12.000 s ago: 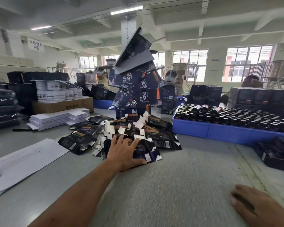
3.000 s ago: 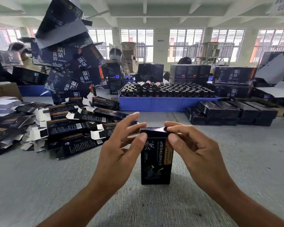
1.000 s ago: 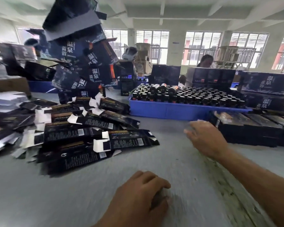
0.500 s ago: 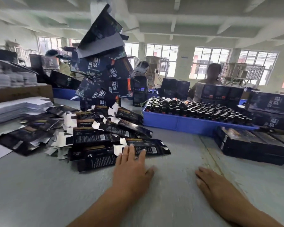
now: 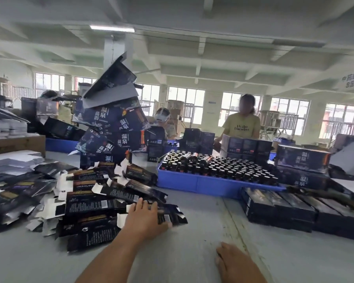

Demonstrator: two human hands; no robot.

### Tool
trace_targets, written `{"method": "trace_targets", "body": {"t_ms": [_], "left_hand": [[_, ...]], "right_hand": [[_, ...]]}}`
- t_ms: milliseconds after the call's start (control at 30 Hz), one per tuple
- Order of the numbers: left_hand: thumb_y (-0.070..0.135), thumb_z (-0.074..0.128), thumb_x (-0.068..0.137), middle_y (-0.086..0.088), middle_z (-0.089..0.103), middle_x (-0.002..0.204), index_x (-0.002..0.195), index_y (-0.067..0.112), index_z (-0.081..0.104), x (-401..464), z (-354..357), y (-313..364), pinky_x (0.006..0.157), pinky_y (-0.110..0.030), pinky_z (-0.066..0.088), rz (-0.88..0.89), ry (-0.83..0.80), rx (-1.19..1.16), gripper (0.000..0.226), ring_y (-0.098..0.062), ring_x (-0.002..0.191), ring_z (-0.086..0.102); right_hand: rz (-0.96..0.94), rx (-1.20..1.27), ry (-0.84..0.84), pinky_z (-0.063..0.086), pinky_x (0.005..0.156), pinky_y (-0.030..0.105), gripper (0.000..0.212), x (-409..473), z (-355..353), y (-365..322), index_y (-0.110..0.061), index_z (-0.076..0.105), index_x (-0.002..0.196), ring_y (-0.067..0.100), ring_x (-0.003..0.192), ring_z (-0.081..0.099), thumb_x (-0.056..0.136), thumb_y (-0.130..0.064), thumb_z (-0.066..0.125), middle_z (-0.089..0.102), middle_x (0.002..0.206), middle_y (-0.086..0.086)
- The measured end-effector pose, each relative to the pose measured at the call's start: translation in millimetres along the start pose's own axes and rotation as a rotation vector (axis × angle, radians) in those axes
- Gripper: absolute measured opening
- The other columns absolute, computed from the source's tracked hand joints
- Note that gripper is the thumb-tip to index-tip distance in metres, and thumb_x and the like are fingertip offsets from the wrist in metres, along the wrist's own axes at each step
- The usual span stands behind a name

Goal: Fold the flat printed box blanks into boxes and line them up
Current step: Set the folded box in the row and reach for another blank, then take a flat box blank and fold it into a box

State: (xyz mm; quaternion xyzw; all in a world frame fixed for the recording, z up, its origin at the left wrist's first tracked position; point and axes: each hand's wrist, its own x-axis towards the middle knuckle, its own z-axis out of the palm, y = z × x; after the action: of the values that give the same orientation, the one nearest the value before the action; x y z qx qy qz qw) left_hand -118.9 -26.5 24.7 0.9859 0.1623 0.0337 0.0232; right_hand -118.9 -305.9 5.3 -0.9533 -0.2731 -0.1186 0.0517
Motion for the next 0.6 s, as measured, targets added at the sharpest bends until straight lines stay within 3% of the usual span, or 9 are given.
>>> {"method": "trace_targets", "body": {"t_ms": [67,133,200,267,300,333,367,467,600], "left_hand": [[0.083,0.037,0.083,-0.010,0.022,0.165,0.159,0.023,0.017,5.6,-3.2,-6.0,0.123,-0.049,0.006,0.019,-0.001,0.005,0.099,-0.031,0.154,0.005],[0.085,0.041,0.079,-0.006,0.030,0.162,0.157,0.028,0.023,9.0,-6.4,-9.5,0.123,-0.049,0.009,0.044,-0.001,0.018,0.098,-0.029,0.153,0.011],[0.085,0.043,0.078,-0.003,0.038,0.158,0.152,0.031,0.034,10.7,-9.7,-10.2,0.121,-0.048,0.014,0.059,-0.018,0.057,0.092,-0.028,0.150,0.020],[0.080,0.043,0.084,-0.004,0.052,0.146,0.140,0.029,0.051,10.9,-11.3,-7.2,0.115,-0.046,0.029,0.090,-0.006,0.150,0.076,-0.027,0.140,0.039],[0.075,0.040,0.090,-0.005,0.060,0.136,0.132,0.026,0.057,10.2,-10.9,-4.5,0.106,-0.043,0.040,0.115,0.025,0.208,0.067,-0.027,0.129,0.051],[0.069,0.036,0.095,-0.006,0.066,0.126,0.126,0.023,0.061,7.8,-10.2,-1.5,0.093,-0.041,0.046,0.148,0.072,0.279,0.060,-0.028,0.118,0.060],[0.062,0.032,0.101,-0.007,0.069,0.118,0.122,0.020,0.061,4.5,-9.1,1.4,0.082,-0.039,0.046,0.197,0.140,0.360,0.055,-0.029,0.108,0.065],[0.039,0.029,0.109,-0.004,0.072,0.109,0.121,0.019,0.058,-11.0,-9.5,10.5,0.073,-0.037,0.042,0.387,0.347,0.527,0.037,-0.029,0.098,0.068],[0.023,0.057,0.097,0.002,0.072,0.103,0.122,0.024,0.057,-55.7,-22.7,29.6,0.080,-0.033,0.051,0.586,0.537,0.438,0.024,-0.022,0.094,0.070]], "right_hand": [[-0.094,-0.091,0.052,0.006,0.119,0.022,0.029,-7.2,-4.8,0.7,-0.026,0.078,0.077,-0.003,0.072,0.072,0.072,-0.051,0.065,0.076,0.078,-0.007],[-0.131,-0.130,0.234,0.010,0.117,0.019,0.019,-7.3,8.5,1.6,-0.039,0.058,0.080,-0.004,0.052,0.066,0.081,-0.049,0.043,0.066,0.056,-0.017],[-0.136,-0.131,0.159,0.019,0.114,0.018,0.019,-10.2,1.7,-1.3,-0.038,0.067,0.071,-0.004,0.055,0.067,0.069,-0.051,0.055,0.069,0.059,-0.016],[-0.047,0.016,-0.012,0.030,0.109,0.020,0.025,-10.2,-11.6,-4.4,-0.034,0.080,0.090,-0.005,0.094,0.070,0.072,-0.050,0.075,0.076,0.103,-0.014],[-0.014,0.137,0.040,0.028,0.112,0.022,0.033,-6.0,-9.3,-0.5,-0.035,0.070,0.121,-0.003,0.123,0.057,0.090,-0.045,0.065,0.060,0.138,-0.014],[-0.011,0.172,0.143,0.023,0.116,0.023,0.040,-3.8,-0.4,5.2,-0.036,0.053,0.140,0.000,0.141,0.038,0.102,-0.042,0.048,0.039,0.157,-0.016],[0.019,0.192,0.078,0.020,0.118,0.024,0.042,-5.5,0.2,6.1,-0.036,0.043,0.147,0.003,0.147,0.027,0.106,-0.039,0.036,0.028,0.162,-0.016],[0.117,0.352,0.006,0.034,0.108,0.022,0.031,-13.8,-4.3,3.3,-0.030,0.056,0.131,0.012,0.133,0.048,0.107,-0.034,0.037,0.053,0.141,-0.006],[0.451,0.958,0.168,0.053,0.067,0.034,0.033,-19.8,-18.0,0.9,-0.014,0.068,0.086,0.022,0.073,0.065,0.103,-0.036,0.050,0.072,0.082,0.001]]}}
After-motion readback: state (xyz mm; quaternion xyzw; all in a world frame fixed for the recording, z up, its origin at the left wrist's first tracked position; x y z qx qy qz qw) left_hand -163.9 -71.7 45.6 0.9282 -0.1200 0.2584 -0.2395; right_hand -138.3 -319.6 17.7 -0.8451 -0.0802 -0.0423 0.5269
